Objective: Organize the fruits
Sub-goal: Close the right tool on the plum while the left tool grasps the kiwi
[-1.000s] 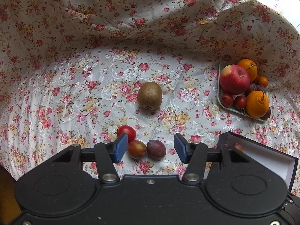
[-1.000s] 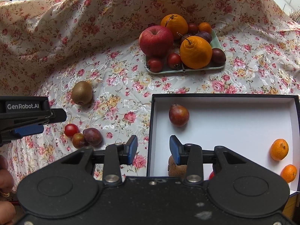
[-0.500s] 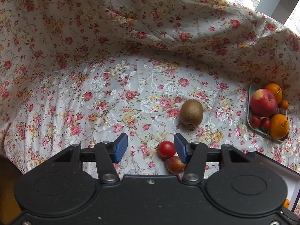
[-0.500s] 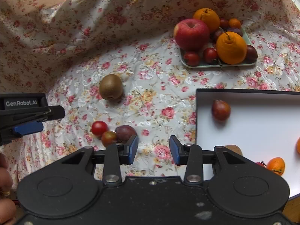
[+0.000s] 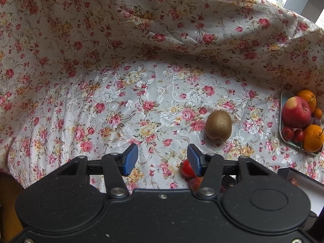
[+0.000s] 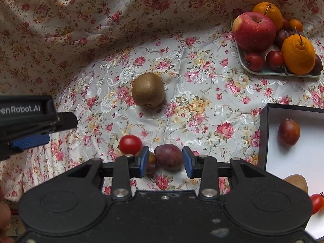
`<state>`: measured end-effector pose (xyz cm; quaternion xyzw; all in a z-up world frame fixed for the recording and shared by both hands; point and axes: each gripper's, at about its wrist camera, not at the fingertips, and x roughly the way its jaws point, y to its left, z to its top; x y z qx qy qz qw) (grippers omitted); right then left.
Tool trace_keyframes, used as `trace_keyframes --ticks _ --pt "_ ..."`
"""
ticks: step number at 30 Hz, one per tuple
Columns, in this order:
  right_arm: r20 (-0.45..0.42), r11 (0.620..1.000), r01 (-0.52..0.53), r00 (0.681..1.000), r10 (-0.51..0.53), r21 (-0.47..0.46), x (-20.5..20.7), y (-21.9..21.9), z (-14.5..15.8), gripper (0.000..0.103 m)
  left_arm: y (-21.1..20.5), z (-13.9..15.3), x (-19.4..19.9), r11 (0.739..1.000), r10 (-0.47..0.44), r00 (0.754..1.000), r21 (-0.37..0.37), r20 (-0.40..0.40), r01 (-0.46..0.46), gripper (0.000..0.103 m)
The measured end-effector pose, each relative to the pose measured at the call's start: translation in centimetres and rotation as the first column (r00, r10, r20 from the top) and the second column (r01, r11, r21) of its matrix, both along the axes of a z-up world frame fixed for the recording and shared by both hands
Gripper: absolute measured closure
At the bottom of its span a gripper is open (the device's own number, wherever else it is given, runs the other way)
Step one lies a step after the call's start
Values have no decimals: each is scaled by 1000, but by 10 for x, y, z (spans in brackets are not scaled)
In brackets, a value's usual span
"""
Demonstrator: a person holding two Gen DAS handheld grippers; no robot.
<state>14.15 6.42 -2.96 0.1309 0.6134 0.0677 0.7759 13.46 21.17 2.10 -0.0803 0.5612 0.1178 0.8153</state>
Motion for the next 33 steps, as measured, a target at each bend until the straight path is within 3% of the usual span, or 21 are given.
trace_keyframes --ticks 7,14,21,25,30,33 --pt "-80 996 90 993 -91 -21 14 11 -30 64 19 -14 -4 1000 -7 999 -16 -36 6 43" --pt "-123 992 114 985 -120 -58 19 19 -52 60 30 -16 -1 999 12 999 -40 -37 -13 43" --pt "-116 994 63 991 -73 -87 17 21 -48 64 23 -17 4 999 -9 1000 -31 -17 9 43" --pt "-130 996 51 990 -60 -69 12 13 -40 65 14 -23 10 997 -32 999 -66 -19 31 43" --pt "-102 998 41 994 -46 -53 6 -3 -24 77 0 -31 20 995 -40 999 -87 -19 38 43" --pt "-92 998 31 995 -35 -47 5 -8 -22 78 -9 -33 24 995 -41 999 -92 -10 40 43"
